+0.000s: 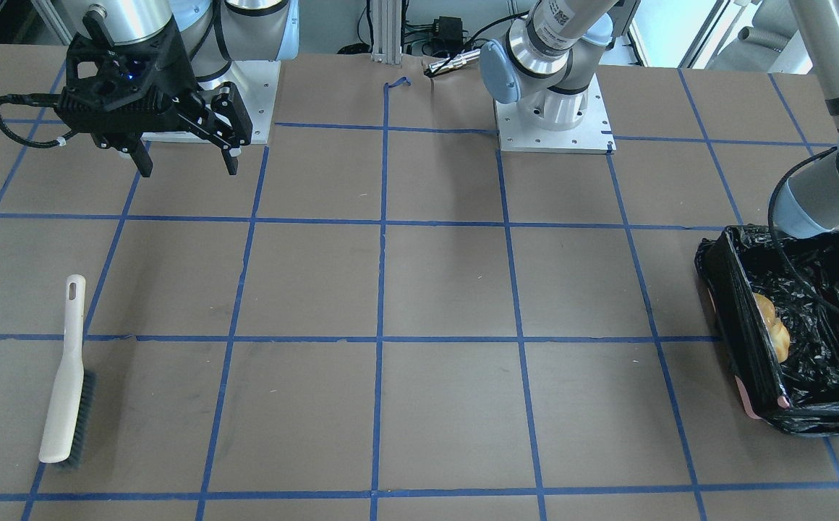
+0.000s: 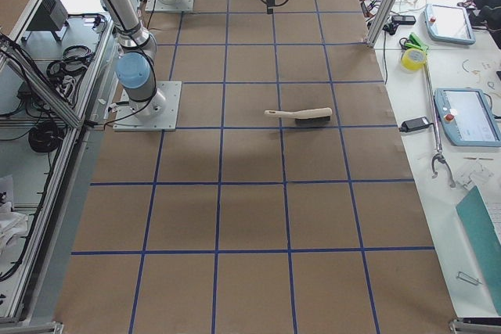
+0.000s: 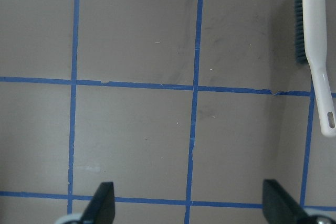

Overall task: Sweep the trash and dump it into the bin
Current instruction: 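Hold the white dustpan tipped over the black bin with the left gripper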

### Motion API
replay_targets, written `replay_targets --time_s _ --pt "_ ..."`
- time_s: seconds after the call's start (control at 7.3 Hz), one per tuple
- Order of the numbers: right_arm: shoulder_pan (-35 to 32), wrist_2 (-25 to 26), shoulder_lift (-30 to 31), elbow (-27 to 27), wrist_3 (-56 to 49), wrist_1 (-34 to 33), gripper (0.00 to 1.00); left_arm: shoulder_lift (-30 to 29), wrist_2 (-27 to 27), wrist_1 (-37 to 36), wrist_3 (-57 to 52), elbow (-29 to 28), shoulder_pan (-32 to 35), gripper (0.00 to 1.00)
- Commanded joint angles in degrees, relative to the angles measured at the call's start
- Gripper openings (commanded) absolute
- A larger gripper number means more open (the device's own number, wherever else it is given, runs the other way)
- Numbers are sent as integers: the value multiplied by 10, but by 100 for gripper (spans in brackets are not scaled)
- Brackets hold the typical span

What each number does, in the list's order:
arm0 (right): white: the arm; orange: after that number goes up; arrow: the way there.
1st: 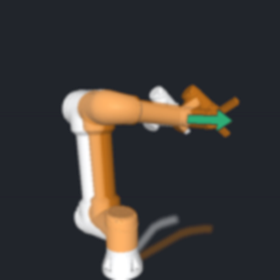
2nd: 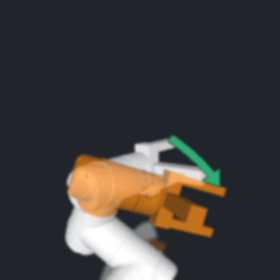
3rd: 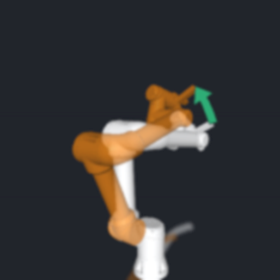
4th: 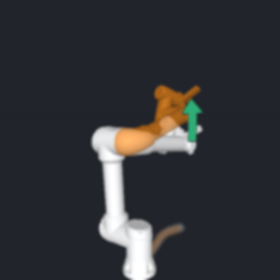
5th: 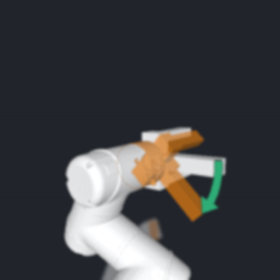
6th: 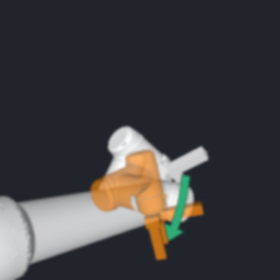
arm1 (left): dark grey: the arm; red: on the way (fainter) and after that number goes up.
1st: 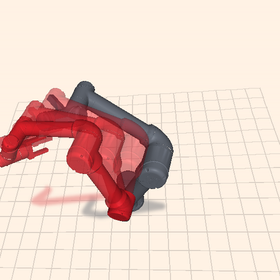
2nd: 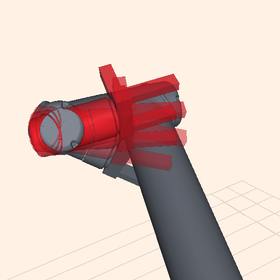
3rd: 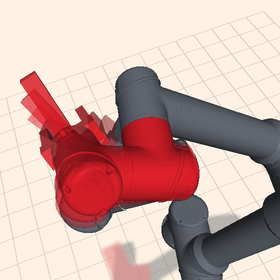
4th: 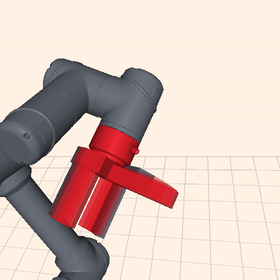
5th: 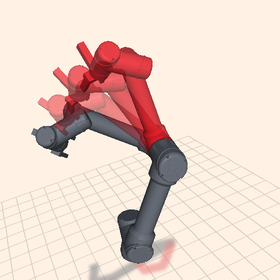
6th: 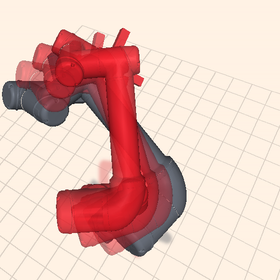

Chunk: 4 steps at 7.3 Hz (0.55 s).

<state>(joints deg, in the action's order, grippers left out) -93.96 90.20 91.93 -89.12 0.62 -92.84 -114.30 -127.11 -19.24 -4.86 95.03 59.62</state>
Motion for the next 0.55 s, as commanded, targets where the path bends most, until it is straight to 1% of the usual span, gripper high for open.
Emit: replay_targets --time_s 0.0,0.14,0.27,0.41 --pt "0 0 0 0 -1 0 100 3 -2 -26 -20 3 3 0" --pt "1 2 0 0 0 0 100 0 -2 -48 -33 11 12 0" --pt "1 2 0 0 0 3 100 -7 0 -105 -58 26 12 0" --pt "1 1 0 0 -1 1 100 -1 -1 -106 -73 31 17 0"
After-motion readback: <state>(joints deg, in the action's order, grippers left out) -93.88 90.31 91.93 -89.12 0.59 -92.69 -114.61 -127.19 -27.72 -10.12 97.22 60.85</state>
